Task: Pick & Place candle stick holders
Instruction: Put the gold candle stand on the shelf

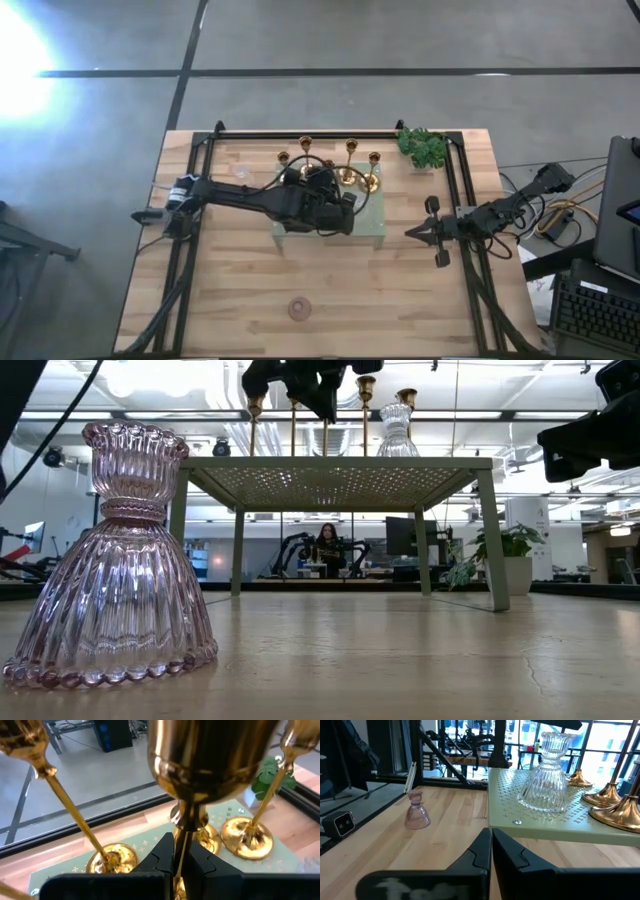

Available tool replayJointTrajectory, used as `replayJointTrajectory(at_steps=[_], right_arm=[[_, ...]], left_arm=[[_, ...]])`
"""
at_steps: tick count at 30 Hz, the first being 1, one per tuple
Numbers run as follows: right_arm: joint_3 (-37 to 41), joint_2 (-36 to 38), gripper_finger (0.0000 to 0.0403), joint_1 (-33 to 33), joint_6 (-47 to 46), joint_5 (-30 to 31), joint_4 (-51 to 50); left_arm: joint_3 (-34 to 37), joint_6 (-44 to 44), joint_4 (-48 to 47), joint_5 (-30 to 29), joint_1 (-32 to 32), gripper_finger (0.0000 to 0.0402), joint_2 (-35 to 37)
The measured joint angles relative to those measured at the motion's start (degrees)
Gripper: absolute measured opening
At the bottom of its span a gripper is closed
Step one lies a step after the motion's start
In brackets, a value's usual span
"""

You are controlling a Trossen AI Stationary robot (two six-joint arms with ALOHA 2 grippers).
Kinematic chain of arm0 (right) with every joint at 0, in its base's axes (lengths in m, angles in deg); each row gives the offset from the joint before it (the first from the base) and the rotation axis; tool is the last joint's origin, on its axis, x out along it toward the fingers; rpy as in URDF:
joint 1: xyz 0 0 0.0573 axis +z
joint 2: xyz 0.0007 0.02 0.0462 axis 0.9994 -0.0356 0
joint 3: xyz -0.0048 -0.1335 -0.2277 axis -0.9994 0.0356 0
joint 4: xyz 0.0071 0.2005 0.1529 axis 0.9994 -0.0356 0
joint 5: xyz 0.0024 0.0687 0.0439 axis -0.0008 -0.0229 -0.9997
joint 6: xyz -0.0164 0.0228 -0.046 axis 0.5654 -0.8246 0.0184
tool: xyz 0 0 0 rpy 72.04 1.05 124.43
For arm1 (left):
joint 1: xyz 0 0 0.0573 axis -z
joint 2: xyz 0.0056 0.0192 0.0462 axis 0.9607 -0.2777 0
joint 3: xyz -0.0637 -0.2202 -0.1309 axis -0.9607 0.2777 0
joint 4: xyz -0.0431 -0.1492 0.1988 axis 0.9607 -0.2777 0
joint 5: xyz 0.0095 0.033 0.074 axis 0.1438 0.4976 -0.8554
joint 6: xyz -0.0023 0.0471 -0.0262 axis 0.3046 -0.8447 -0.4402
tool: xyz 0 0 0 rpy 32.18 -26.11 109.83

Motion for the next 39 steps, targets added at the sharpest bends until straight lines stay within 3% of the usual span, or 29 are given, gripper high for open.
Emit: replayJointTrajectory(at_steps=[39], right_arm=[[0.0, 0.0, 0.0009, 0.0, 0.0, 0.0, 0.0]], left_arm=[[2.4, -3.8, 5.0, 1.6, -3.4, 0.0017, 0.2]])
